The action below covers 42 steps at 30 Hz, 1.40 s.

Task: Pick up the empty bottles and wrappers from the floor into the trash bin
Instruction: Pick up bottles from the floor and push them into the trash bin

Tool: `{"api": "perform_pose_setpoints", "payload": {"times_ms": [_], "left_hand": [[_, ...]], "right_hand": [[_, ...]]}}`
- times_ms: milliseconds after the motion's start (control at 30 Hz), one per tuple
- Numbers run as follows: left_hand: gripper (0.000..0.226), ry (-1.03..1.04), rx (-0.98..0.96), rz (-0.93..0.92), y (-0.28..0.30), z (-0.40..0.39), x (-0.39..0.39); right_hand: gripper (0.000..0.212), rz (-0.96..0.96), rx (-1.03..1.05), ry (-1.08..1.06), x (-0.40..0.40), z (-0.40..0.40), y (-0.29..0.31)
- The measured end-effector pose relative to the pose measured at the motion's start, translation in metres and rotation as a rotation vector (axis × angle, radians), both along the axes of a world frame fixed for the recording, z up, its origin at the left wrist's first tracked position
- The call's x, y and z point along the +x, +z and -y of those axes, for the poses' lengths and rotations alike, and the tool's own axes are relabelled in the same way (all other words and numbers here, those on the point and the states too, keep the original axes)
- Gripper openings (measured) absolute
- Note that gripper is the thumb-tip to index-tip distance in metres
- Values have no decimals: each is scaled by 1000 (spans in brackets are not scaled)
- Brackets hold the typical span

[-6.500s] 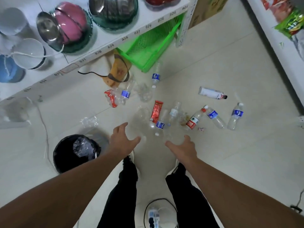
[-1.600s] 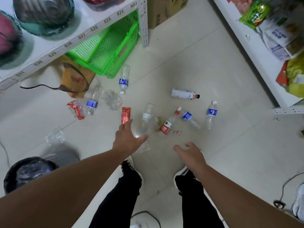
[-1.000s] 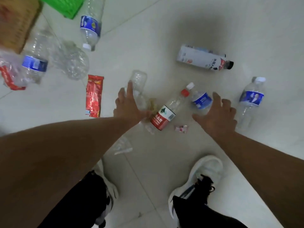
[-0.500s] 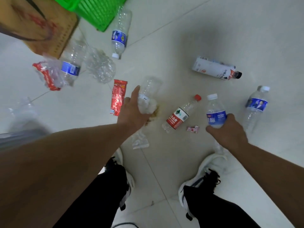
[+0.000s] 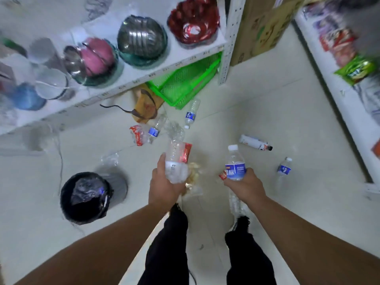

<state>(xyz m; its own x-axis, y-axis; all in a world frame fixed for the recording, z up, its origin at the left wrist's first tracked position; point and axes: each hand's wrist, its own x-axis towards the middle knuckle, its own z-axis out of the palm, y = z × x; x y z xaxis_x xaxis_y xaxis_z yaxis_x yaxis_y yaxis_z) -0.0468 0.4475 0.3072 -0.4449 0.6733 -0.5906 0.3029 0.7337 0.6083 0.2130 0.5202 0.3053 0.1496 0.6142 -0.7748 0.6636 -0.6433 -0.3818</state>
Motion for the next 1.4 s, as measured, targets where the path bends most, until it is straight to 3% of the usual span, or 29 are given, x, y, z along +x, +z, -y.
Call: {"api": "perform_pose_setpoints", "payload": {"times_ms": [133,233,500,600,967,1200,1400], "left_hand": [[114,103,91,-19,75,3,-14],[112,170,129,-136,119,15,-18],[101,377,268,-114,219,74,-13],[117,425,279,-93,242,100,-21],[117,698,234,-80,246,272,-97],[117,870,55,-40,231,396,-150],[114,939,56,-34,226,446,-185]], "right_hand": [[53,-73,47,107,-20,-13,77],[55,-77,83,212,-27,-16,122],[59,-166,134,518,-60,0,230],[59,-190,143,537,-81,13,255],[54,-204,93,759,-197,127,264],[37,-199,4,797,-268,212,251],[49,-172,-80,837,-313,251,246]]}}
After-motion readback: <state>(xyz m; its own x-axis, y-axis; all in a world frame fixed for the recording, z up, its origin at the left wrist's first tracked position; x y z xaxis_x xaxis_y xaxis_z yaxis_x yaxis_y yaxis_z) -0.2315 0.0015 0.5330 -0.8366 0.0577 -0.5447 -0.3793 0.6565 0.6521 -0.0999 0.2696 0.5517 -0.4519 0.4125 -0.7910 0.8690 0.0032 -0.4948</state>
